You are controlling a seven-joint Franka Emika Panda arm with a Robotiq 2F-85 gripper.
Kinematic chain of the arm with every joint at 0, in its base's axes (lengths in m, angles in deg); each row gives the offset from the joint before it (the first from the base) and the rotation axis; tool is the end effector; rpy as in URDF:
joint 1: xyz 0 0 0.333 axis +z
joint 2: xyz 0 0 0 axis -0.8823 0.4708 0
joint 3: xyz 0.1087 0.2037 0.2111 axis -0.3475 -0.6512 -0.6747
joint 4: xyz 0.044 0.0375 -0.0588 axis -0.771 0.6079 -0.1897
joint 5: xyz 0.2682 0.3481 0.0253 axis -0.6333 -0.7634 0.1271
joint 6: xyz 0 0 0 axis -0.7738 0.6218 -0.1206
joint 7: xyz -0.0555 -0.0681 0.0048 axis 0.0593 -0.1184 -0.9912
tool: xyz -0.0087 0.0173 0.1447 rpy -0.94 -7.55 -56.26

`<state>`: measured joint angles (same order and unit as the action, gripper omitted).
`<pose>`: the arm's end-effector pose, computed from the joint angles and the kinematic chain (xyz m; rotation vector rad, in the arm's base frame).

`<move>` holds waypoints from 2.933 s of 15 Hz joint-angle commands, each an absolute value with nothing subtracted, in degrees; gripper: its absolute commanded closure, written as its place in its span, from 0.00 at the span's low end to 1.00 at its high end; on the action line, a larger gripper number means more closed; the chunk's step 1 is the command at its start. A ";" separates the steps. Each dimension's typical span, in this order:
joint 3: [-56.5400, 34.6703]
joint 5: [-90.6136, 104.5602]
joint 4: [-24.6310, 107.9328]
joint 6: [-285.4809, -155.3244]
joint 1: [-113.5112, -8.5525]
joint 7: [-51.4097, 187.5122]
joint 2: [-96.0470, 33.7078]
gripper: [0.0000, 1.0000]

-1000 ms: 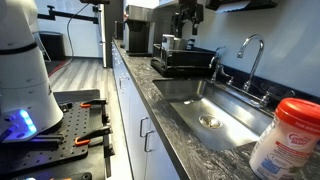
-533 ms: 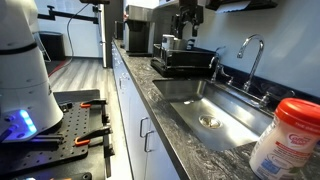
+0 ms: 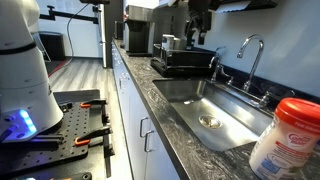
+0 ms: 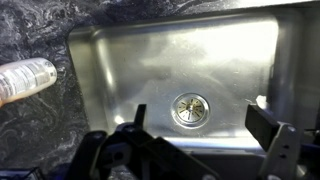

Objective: Pick up the bottle and put it on the left side of the counter

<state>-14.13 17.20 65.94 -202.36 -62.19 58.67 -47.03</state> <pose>0.5940 -0.0314 0.3748 2.9274 -0.2314 0.0145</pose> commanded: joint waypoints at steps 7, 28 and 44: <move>-8.98 13.25 66.89 -200.98 -67.08 52.82 -46.68 0.00; -3.01 9.15 68.97 -201.73 -73.18 50.26 -46.60 0.00; 4.15 7.84 68.11 -204.80 -80.60 46.90 -45.55 0.00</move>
